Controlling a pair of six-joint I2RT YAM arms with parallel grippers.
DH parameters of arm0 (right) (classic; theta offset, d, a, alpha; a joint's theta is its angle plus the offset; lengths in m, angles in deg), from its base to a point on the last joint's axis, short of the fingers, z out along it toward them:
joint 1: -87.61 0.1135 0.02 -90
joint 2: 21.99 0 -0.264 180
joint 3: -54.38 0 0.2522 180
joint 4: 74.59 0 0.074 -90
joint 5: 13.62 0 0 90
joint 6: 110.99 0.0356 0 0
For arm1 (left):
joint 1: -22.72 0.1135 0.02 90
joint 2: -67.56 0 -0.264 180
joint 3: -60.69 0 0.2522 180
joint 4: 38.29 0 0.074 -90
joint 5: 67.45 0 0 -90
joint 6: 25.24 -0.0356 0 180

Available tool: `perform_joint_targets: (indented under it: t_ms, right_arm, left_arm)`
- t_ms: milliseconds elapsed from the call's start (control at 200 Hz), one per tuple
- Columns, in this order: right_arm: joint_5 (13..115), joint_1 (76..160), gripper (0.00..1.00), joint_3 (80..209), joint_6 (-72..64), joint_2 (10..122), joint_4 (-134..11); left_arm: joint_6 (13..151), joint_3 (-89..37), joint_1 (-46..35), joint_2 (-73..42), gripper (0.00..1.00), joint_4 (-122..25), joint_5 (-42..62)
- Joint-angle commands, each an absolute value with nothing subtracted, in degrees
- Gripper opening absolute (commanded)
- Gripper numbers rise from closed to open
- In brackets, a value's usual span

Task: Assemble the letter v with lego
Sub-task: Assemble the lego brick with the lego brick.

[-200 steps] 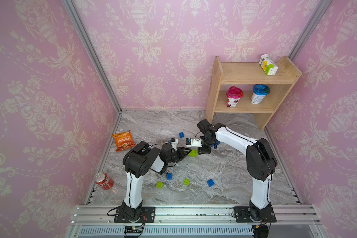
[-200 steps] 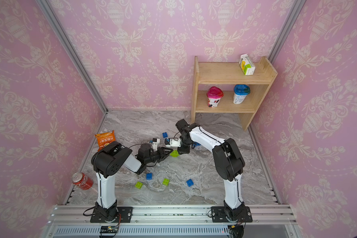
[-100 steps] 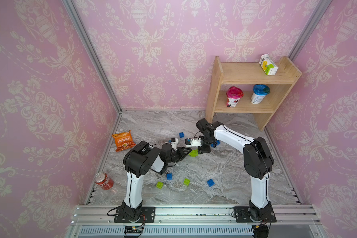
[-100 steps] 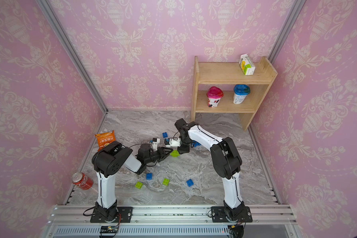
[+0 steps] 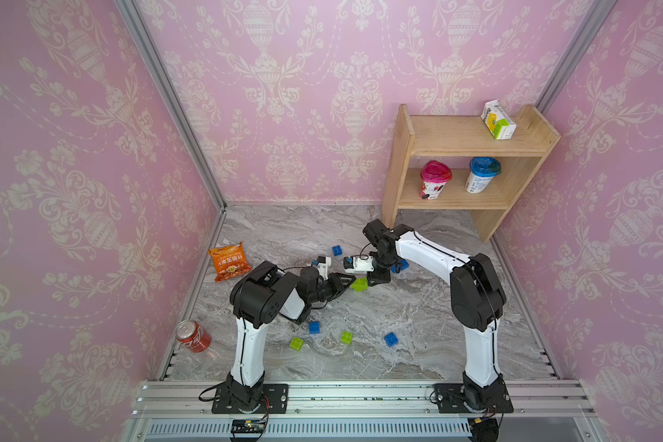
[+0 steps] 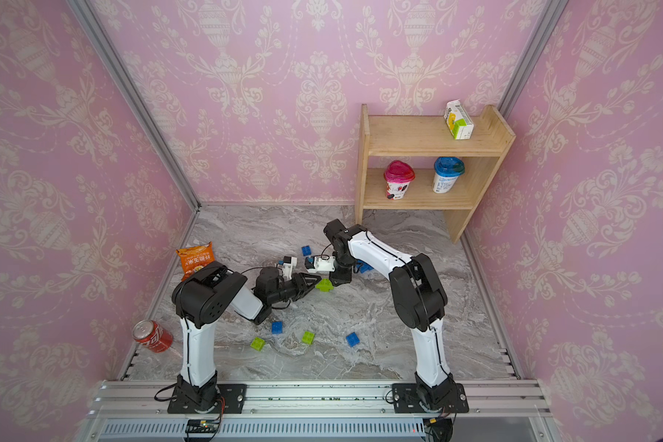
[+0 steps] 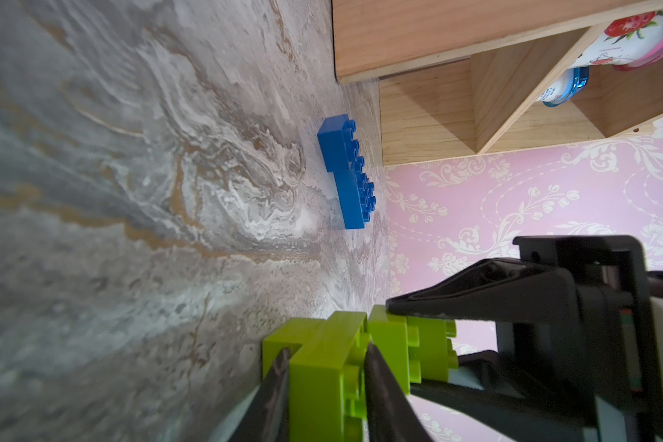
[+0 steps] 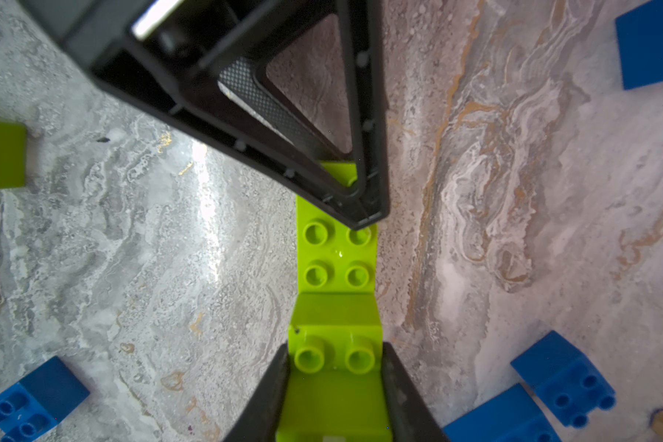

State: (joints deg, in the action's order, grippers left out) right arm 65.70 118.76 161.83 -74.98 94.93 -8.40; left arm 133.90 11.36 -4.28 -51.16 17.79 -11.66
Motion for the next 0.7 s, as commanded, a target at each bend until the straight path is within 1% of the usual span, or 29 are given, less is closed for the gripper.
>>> perform_joint_targets:
  t_ms: [0,315,695]
  right_arm:
    - [66.2,119.7,0.00,162.0,-75.2,97.3,-7.0]
    - [66.9,120.3,0.00,161.0,-74.8,98.0,-8.2]
    - [69.5,121.4,0.00,164.5,-75.1,99.8,-5.1]
  left_arm:
    - [133.6,13.2,-3.9,-54.4,0.32,10.0,-11.6]
    - [133.6,13.5,-3.7,-55.0,0.33,10.4,-11.6]
    - [133.7,13.4,-3.7,-54.8,0.33,10.2,-11.7]
